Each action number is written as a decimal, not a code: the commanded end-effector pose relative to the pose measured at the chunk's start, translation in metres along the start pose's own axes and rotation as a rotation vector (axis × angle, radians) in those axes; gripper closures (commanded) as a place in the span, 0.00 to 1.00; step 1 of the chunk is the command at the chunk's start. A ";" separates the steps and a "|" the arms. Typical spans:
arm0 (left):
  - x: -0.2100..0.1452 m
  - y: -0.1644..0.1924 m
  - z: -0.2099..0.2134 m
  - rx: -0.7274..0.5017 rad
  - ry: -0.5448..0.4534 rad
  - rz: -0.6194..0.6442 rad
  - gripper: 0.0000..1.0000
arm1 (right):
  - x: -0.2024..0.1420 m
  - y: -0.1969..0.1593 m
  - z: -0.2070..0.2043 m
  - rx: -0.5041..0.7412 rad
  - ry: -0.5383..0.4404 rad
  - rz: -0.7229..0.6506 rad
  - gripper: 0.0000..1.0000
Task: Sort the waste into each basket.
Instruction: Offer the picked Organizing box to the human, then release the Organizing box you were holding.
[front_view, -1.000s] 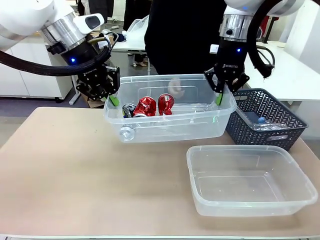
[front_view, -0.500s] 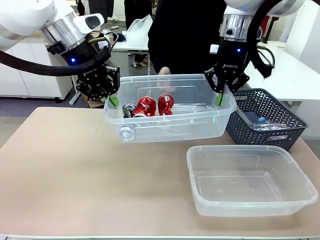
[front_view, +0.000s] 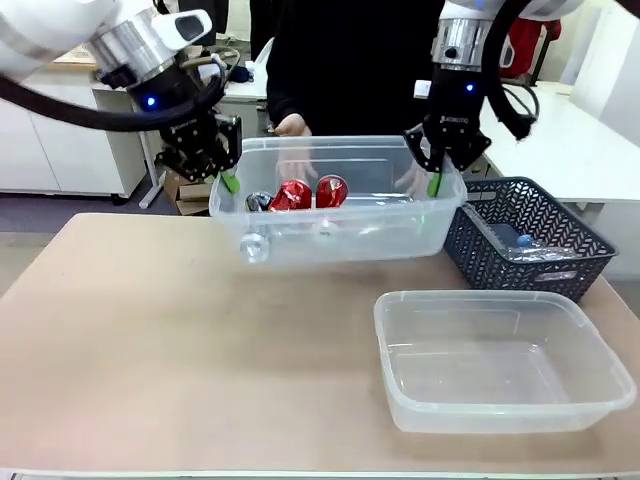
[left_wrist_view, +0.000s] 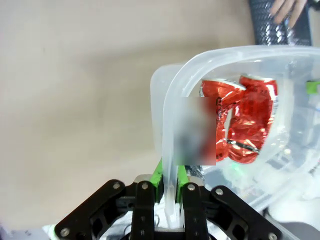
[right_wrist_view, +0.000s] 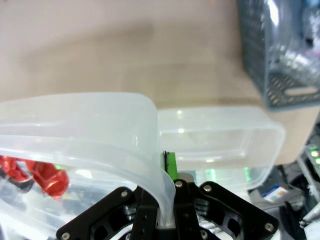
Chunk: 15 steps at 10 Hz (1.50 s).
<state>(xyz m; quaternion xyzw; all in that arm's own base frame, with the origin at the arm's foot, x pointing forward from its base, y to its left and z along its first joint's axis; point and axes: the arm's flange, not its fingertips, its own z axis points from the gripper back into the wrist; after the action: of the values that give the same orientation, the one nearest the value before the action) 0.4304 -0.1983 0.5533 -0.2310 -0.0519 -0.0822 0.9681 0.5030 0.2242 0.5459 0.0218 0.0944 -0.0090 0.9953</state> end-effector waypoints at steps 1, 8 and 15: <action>0.067 0.010 0.031 -0.081 -0.028 -0.019 0.92 | 0.072 0.009 0.033 -0.105 0.043 0.075 0.97; 0.137 0.053 0.005 -0.096 -0.050 0.064 0.92 | 0.164 -0.011 0.001 -0.079 0.084 0.075 0.97; 0.132 0.049 -0.015 -0.062 -0.011 0.064 0.92 | 0.147 0.005 0.002 0.017 0.069 0.035 0.97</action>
<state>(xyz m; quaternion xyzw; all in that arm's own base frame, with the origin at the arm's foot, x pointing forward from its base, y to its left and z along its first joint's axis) 0.5725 -0.1813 0.5278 -0.2577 -0.0391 -0.0474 0.9643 0.6480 0.2276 0.5208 0.0356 0.1268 0.0119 0.9912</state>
